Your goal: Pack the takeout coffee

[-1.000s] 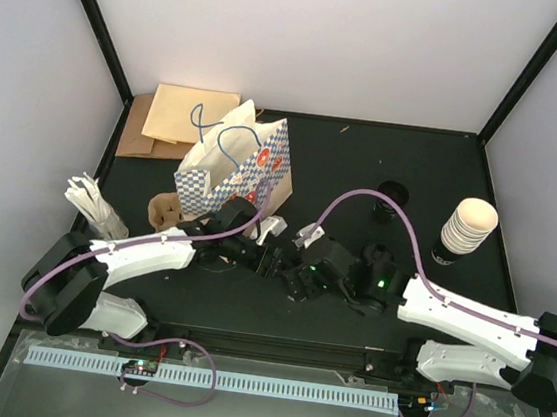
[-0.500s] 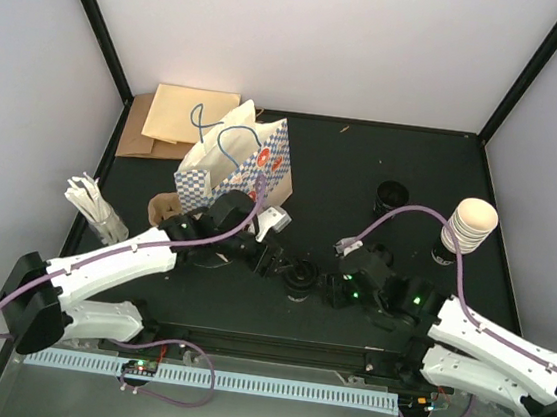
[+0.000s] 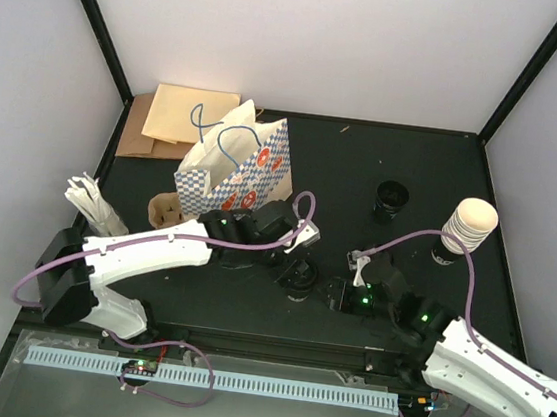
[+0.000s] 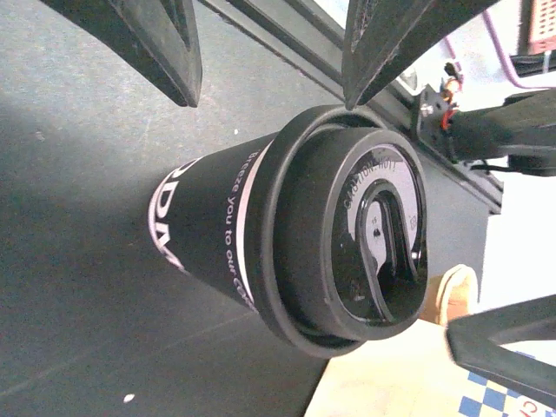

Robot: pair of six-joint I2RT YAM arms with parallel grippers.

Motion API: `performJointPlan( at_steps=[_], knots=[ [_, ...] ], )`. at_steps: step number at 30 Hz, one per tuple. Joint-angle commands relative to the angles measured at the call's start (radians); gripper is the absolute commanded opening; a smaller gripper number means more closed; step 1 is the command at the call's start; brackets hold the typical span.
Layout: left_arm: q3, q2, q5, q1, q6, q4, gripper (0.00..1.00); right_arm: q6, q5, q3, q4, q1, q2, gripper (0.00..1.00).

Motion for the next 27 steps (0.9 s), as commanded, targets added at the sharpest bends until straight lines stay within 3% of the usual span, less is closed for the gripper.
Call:
performJointPlan(
  at_steps=[1, 27],
  knots=[
    [0.048, 0.051, -0.068, -0.016, 0.024, -0.083, 0.82, 0.124, -0.088, -0.056, 0.168, -0.007, -0.033, 0.46],
    [0.066, 0.126, -0.052, -0.019, 0.009, -0.069, 0.7, 0.163, -0.048, -0.1, 0.193, -0.008, 0.018, 0.32]
  ],
)
